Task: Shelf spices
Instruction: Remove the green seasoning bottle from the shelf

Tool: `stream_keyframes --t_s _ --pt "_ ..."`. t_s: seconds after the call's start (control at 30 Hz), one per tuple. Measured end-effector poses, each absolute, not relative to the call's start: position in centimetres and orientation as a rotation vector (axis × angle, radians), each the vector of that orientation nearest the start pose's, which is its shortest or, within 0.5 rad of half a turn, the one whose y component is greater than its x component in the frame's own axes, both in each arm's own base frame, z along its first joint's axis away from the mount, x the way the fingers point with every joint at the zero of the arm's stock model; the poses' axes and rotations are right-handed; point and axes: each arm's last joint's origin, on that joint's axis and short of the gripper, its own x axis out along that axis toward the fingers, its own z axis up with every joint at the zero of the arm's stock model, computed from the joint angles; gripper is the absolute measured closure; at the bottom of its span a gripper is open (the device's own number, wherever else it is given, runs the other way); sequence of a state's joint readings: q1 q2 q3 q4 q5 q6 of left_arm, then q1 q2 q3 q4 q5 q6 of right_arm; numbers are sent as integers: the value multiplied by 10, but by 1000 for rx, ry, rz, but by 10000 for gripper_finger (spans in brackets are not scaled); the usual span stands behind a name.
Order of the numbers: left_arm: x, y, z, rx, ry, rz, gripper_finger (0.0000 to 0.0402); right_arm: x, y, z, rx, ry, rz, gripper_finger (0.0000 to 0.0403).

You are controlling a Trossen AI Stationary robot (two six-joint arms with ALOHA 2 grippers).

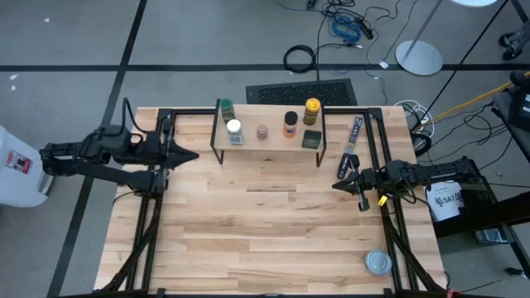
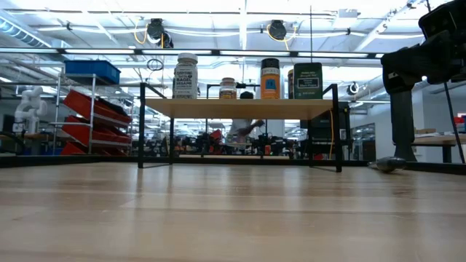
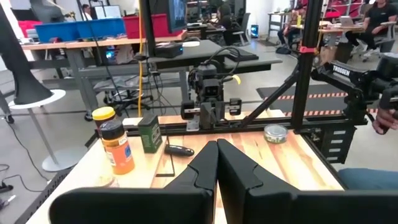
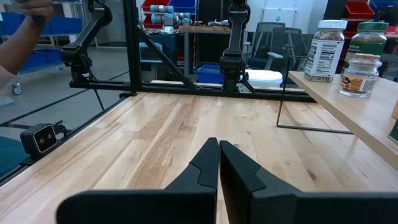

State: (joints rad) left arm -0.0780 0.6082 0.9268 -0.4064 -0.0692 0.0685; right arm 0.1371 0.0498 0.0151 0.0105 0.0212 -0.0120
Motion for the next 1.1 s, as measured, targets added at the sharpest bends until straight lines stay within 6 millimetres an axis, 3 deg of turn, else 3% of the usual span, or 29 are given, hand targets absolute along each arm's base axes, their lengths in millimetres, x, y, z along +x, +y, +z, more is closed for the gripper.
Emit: stream_keyframes --t_s 0.33,0.5,0.73,0.9,1.1 --pt "113 -7 380 75 87 -12 386 99 13 173 -82 -55 108 403" --pt "113 -7 380 75 87 -12 386 98 13 181 -31 -137 100 403" --pt "113 -7 380 75 87 -12 386 99 11 185 31 -98 56 403" --pt "113 -7 380 75 87 -12 386 96 11 216 29 -75 55 403" --pt "113 -7 380 75 87 -12 386 90 10 273 22 -35 53 403"
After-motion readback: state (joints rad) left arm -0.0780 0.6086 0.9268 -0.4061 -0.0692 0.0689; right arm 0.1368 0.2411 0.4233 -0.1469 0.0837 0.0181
